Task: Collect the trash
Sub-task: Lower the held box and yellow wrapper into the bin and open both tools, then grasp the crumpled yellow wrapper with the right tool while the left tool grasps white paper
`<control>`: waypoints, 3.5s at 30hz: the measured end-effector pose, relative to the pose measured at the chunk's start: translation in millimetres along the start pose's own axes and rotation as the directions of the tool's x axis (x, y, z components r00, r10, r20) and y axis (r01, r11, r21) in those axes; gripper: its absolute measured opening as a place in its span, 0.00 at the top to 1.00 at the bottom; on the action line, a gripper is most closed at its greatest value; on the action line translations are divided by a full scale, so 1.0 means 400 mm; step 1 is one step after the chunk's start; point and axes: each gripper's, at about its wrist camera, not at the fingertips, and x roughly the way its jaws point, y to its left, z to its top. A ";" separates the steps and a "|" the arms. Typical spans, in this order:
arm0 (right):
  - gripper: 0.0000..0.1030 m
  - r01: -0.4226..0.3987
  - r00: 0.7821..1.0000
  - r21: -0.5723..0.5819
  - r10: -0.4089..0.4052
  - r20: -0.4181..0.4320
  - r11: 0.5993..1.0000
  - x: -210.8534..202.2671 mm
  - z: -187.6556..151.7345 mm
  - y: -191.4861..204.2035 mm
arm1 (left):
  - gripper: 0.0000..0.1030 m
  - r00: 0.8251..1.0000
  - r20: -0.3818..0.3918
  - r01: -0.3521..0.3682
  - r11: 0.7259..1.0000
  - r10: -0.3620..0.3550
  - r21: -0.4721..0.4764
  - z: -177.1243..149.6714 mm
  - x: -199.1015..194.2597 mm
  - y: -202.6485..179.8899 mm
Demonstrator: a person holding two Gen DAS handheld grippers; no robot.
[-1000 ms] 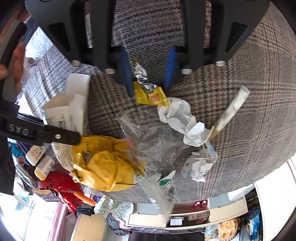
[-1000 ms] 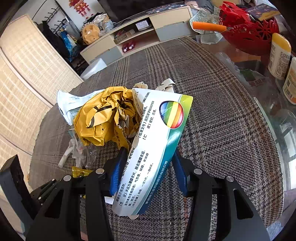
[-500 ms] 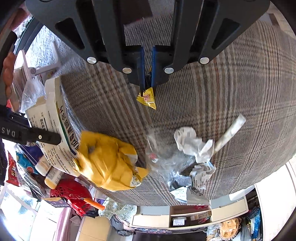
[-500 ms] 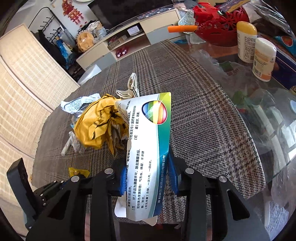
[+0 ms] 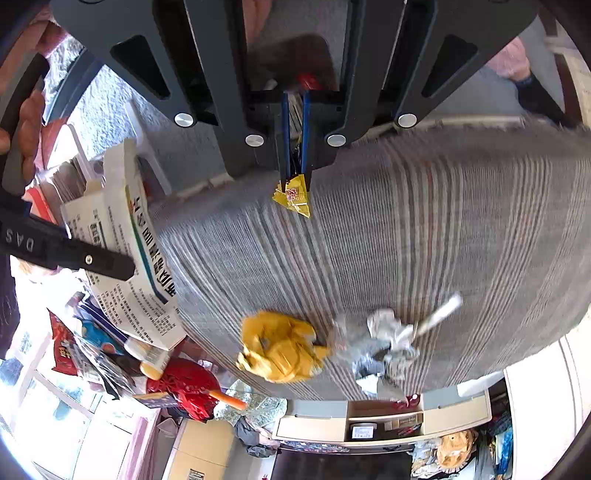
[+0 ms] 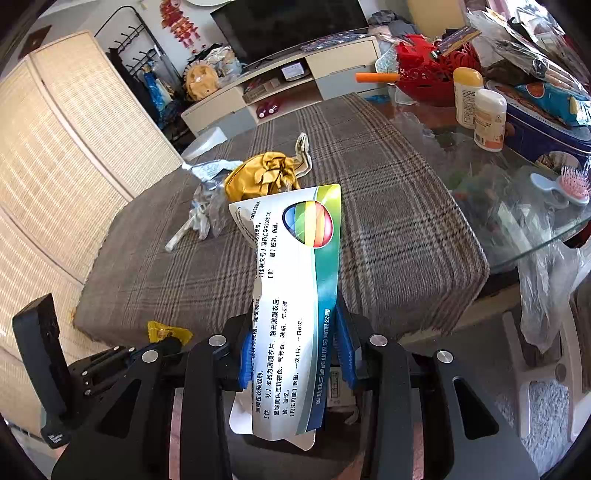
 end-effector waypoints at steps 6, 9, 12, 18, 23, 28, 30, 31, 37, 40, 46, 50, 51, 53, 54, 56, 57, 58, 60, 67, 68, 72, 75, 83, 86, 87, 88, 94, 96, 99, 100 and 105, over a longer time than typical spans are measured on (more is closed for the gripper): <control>0.64 0.013 0.999 -0.032 -0.014 -0.036 0.999 -0.017 -0.110 0.006 | 0.97 0.999 -0.028 0.029 0.999 -0.029 -0.021 -0.107 -0.018 -0.026; 0.64 0.023 0.997 -0.035 -0.025 -0.076 0.999 0.002 -0.167 -0.003 | 0.97 0.998 -0.050 0.045 0.998 -0.047 -0.033 -0.159 -0.009 -0.031; 0.64 0.032 0.992 -0.040 -0.037 -0.120 0.999 0.038 -0.222 -0.009 | 0.97 0.993 -0.092 0.068 0.997 -0.072 -0.046 -0.208 0.023 -0.034; 0.64 0.022 0.985 -0.015 -0.024 -0.173 1.000 0.143 -0.284 -0.029 | 0.97 0.983 -0.156 0.084 0.992 -0.098 -0.092 -0.261 0.117 -0.025; 0.63 0.082 0.977 -0.016 -0.083 -0.197 0.997 0.235 -0.317 -0.040 | 0.96 0.975 -0.198 0.078 0.991 -0.100 -0.113 -0.277 0.198 -0.018; 0.59 0.092 0.965 0.009 -0.087 -0.249 0.996 0.298 -0.319 -0.055 | 0.85 0.969 -0.220 0.087 0.987 -0.114 -0.133 -0.297 0.251 -0.002; 0.56 0.096 0.961 0.021 -0.087 -0.264 0.995 0.315 -0.317 -0.059 | 0.80 0.966 -0.230 0.091 0.987 -0.121 -0.136 -0.302 0.264 0.006; 0.53 0.098 0.960 0.021 -0.089 -0.267 0.995 0.319 -0.316 -0.057 | 0.73 0.965 -0.233 0.092 0.986 -0.122 -0.138 -0.304 0.266 0.009; 0.23 0.120 0.966 0.045 -0.106 -0.234 0.992 0.303 -0.303 -0.069 | 0.35 0.971 -0.219 0.059 0.987 -0.091 -0.150 -0.303 0.240 0.038; 0.03 0.140 0.976 0.044 -0.131 -0.176 0.989 0.249 -0.282 -0.073 | 0.18 0.980 -0.188 0.035 0.989 -0.061 -0.141 -0.293 0.202 0.056; 0.03 0.141 0.987 0.001 -0.141 -0.078 0.990 0.139 -0.216 -0.060 | 0.08 0.997 -0.083 -0.006 0.988 -0.007 -0.157 -0.239 0.089 0.111; 0.03 0.106 0.994 0.013 -0.105 -0.040 0.994 0.089 -0.144 -0.049 | 0.08 0.999 -0.023 -0.035 0.982 0.031 -0.185 -0.173 0.026 0.155; 0.03 0.098 0.995 0.016 -0.097 -0.033 0.995 0.083 -0.124 -0.046 | 0.08 0.999 -0.010 -0.036 0.982 0.035 -0.187 -0.156 0.017 0.160; 0.03 0.076 0.997 0.017 -0.076 -0.018 0.997 0.075 -0.084 -0.037 | 0.08 0.999 0.025 -0.034 0.982 0.039 -0.186 -0.117 -0.001 0.173; 0.03 0.069 0.998 0.012 -0.069 -0.010 0.998 0.073 -0.065 -0.029 | 0.08 0.998 0.036 -0.039 0.982 0.046 -0.183 -0.101 -0.004 0.178; 0.03 0.068 0.998 -0.005 -0.068 0.009 0.998 0.077 -0.018 -0.013 | 0.08 0.996 0.061 -0.050 0.984 0.062 -0.174 -0.060 -0.009 0.186; 0.03 0.072 0.997 -0.010 -0.072 0.019 0.997 0.081 0.001 -0.004 | 0.08 0.996 0.065 -0.055 0.983 0.067 -0.175 -0.044 -0.007 0.190; 0.03 0.073 0.997 -0.011 -0.073 0.030 0.997 0.083 0.021 0.001 | 0.08 0.995 0.066 -0.059 0.982 0.072 -0.180 -0.024 -0.005 0.195; 0.03 0.062 0.997 -0.006 -0.062 0.051 0.998 0.097 0.076 0.013 | 0.09 0.995 0.068 -0.062 0.982 0.075 -0.181 0.020 0.005 0.203; 0.03 0.060 0.997 0.014 -0.060 0.051 0.998 0.190 0.237 0.065 | 0.10 0.990 0.101 -0.077 0.983 0.094 -0.166 0.148 0.042 0.242; 0.03 0.062 0.997 0.012 -0.062 0.053 0.998 0.206 0.252 0.071 | 0.12 0.990 0.111 -0.069 0.984 0.088 -0.165 0.172 0.050 0.251; 0.03 0.080 0.996 0.010 -0.081 0.045 0.997 0.268 0.304 0.092 | 0.37 0.992 0.108 -0.048 0.985 0.066 -0.167 0.241 0.098 0.279; 0.03 0.090 0.995 0.025 -0.091 0.028 0.996 0.311 0.325 0.095 | 0.48 0.993 0.101 -0.043 0.989 0.057 -0.141 0.281 0.140 0.285; 0.03 0.080 0.997 0.037 -0.079 -0.011 0.996 0.395 0.354 0.109 | 0.70 0.997 0.059 -0.050 0.996 0.055 -0.077 0.336 0.229 0.279; 0.03 0.092 0.996 0.032 -0.091 -0.022 0.995 0.416 0.353 0.112 | 0.70 0.997 0.048 -0.053 0.995 0.057 -0.079 0.348 0.255 0.285; 0.03 0.095 0.995 0.033 -0.094 -0.030 0.995 0.425 0.351 0.111 | 0.70 0.997 0.048 -0.053 0.995 0.057 -0.079 0.352 0.260 0.285; 0.03 0.097 0.995 0.034 -0.096 -0.035 0.995 0.431 0.349 0.109 | 0.70 0.997 0.048 -0.052 0.996 0.056 -0.077 0.355 0.264 0.286; 0.29 0.027 0.999 0.014 -0.026 -0.037 1.000 0.428 0.320 0.095 | 0.87 0.999 0.032 -0.036 0.998 0.037 -0.046 0.361 0.289 0.285; 0.31 0.014 0.999 0.007 -0.014 -0.029 1.000 0.414 0.313 0.096 | 0.89 0.999 0.037 -0.035 0.998 0.037 -0.044 0.356 0.282 0.283; 0.33 0.002 1.000 0.013 -0.002 -0.013 1.000 0.379 0.302 0.086 | 0.90 0.998 0.042 -0.045 0.998 0.047 -0.042 0.345 0.261 0.278; 0.33 -0.001 1.000 0.014 0.002 -0.005 1.000 0.363 0.299 0.084 | 0.91 0.998 0.045 -0.048 0.998 0.050 -0.040 0.338 0.247 0.274; 0.33 -0.019 0.999 0.002 0.019 0.030 1.000 0.264 0.286 0.095 | 0.91 0.994 0.085 -0.065 0.997 0.068 -0.039 0.306 0.155 0.247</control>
